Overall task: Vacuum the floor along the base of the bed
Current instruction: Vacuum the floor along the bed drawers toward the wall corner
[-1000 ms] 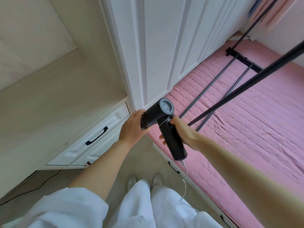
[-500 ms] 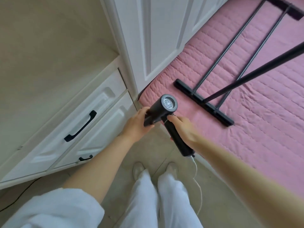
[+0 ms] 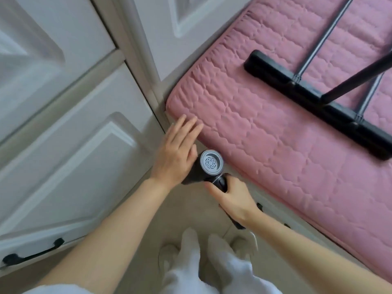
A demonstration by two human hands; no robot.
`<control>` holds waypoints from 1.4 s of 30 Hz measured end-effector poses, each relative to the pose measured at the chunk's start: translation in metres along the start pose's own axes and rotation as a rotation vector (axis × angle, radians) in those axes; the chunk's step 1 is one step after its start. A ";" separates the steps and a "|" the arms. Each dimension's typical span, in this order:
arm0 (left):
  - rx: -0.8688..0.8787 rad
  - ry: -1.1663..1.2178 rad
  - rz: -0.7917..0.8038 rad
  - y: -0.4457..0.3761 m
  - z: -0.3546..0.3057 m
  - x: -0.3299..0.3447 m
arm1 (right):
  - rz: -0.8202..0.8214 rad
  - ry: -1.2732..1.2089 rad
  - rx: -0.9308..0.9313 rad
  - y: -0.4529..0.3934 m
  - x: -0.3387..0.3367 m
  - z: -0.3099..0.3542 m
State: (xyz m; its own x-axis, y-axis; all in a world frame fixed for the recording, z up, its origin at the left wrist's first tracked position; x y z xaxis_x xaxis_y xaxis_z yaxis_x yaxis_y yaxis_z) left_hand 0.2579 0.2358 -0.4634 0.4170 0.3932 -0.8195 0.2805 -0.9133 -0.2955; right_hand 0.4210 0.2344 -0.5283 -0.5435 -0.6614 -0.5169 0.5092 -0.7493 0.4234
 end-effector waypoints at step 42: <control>0.323 -0.279 -0.332 -0.015 0.025 0.042 | 0.064 -0.235 -0.243 -0.074 0.119 -0.085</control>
State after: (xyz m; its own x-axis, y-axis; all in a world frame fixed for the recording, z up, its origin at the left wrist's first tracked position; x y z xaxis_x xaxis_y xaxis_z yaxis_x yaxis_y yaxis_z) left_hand 0.2493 0.2633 -0.5058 0.0933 0.6630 -0.7427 0.0598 -0.7484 -0.6606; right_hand 0.3754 0.2138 -0.6845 -0.6295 -0.7178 -0.2974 0.6761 -0.6947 0.2455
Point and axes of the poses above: each hand's wrist, its own y-axis away from the middle knuckle, its own x-axis out of the palm, z = x × y, the point moved 9 cm from there along -y, towards the middle knuckle, and after that the axes turned 11 degrees about -x, right-handed, at the moved point
